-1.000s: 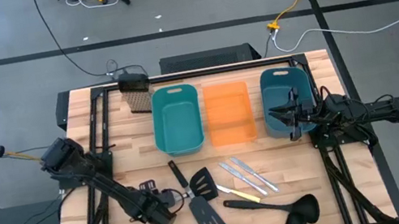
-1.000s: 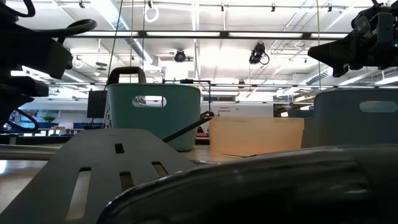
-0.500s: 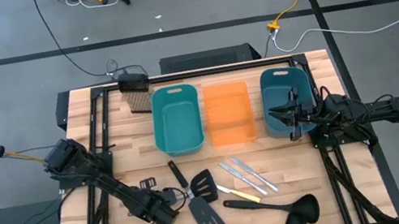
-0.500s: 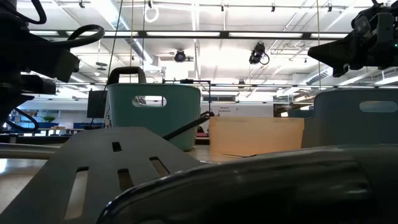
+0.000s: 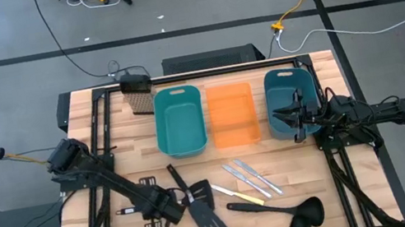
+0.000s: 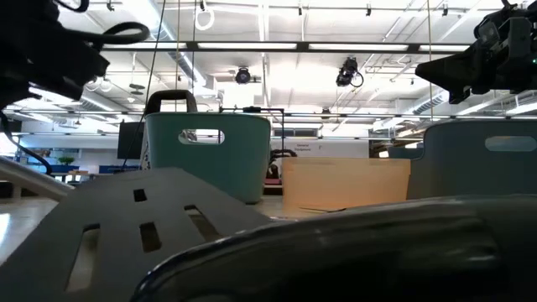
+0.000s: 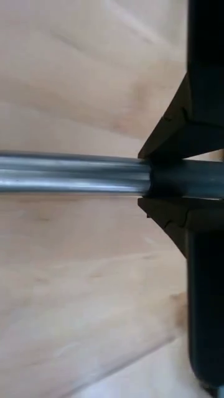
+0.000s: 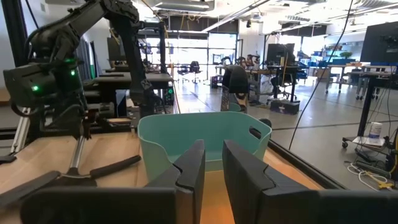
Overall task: Pick & Place Kitchen Items
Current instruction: Put the top black spatula into the green bin
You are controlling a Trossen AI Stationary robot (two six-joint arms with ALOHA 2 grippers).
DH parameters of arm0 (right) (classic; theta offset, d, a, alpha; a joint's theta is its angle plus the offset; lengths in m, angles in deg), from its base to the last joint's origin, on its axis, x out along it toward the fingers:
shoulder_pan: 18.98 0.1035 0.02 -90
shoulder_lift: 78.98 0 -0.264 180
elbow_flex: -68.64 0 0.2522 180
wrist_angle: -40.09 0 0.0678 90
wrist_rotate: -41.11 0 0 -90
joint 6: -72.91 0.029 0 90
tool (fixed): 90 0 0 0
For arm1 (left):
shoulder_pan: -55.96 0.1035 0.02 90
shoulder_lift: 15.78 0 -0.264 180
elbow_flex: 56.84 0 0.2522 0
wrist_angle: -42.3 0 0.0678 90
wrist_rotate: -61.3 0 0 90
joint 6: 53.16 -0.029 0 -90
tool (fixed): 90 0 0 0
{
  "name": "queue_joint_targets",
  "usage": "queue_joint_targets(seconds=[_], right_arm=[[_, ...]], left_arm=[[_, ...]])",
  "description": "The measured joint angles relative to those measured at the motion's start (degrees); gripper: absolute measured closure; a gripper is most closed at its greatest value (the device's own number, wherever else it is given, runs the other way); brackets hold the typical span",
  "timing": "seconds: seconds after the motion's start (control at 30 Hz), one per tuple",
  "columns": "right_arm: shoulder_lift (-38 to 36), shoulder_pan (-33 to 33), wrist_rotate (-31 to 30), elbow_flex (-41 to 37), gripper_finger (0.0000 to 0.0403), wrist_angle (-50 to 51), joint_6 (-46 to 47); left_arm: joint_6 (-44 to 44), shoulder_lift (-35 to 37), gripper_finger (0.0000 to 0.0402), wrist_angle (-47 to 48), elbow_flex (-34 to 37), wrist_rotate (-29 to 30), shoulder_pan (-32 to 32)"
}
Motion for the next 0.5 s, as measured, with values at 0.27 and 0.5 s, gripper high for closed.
queue_joint_targets(seconds=[0.27, 0.5], right_arm=[[0.0, 0.0, 0.0, 0.0, 0.0334, 0.0, 0.0], [0.0, 0.0, 0.0, 0.0, 0.0334, 0.0, 0.0]], left_arm=[[-4.6, 0.0, 0.0316, 10.9, -4.9, -2.4, 1.8], [-8.8, 0.1, 0.0316, 15.6, -9.9, -6.6, 4.7]])
